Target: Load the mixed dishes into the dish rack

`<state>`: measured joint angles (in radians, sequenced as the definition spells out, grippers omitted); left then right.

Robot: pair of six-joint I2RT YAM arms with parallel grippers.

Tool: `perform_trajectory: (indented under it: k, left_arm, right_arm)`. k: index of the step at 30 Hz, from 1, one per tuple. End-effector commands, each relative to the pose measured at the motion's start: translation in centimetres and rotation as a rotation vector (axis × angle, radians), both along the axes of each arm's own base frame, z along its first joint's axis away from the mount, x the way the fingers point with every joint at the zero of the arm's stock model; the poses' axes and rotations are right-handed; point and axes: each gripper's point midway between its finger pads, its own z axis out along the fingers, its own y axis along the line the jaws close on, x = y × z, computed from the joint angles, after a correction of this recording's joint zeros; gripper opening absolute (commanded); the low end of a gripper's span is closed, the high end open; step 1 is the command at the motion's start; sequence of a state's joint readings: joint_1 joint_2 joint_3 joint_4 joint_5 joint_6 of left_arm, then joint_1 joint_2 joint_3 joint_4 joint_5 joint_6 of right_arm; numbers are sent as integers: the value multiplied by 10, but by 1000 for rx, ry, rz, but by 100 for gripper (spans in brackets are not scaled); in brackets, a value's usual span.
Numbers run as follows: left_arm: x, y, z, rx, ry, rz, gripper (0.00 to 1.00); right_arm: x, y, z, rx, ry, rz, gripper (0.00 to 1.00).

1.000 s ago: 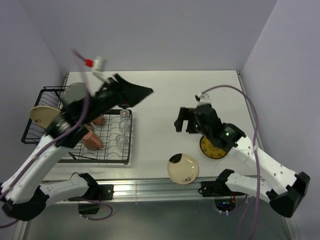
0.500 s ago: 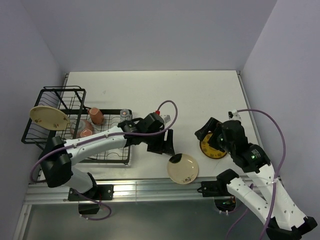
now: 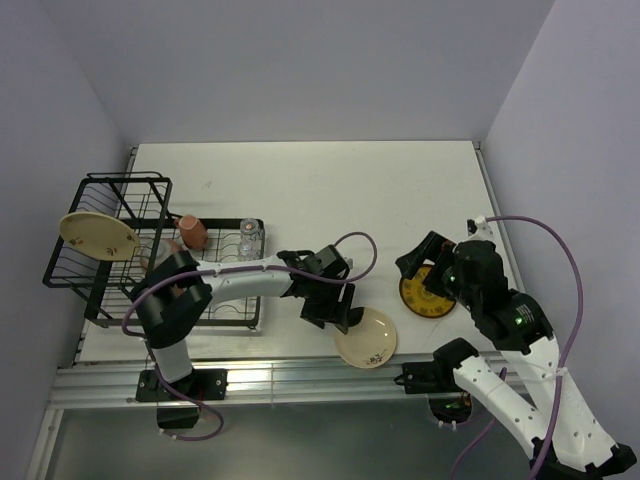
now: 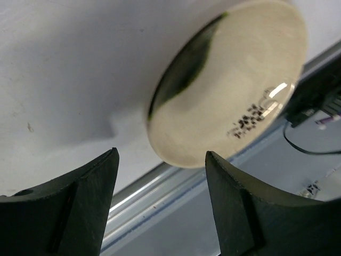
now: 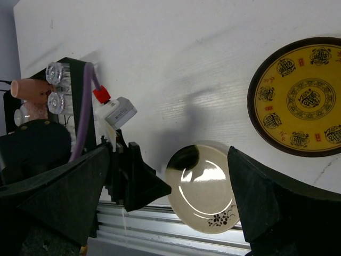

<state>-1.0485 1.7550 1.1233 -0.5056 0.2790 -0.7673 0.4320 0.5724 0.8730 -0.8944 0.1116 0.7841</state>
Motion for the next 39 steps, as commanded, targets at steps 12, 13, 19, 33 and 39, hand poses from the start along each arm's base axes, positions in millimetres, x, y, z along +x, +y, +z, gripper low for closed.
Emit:
perform_trajectory:
  k: [12,13,19,33,39]
  left_arm:
    - [24,-24,-32,43,-89,29,43]
    - [23,-24,-37,64,-83,25,41]
    - [12,-20,-58,141,-67,-7,20]
    - [58,7,98,-55,-381,40,0]
    - [89,34,203,-164,-605,65,0]
  right_arm:
    - [-6,-10,7,-18,-51,-12,100]
    - [-6,-10,6,-16,-50,-13,100]
    - [-8,-9,1,-15,-43,-4,100]
    - [-8,16,22,12,-99,166,100]
    - [-12,48,37,59,-153,372,98]
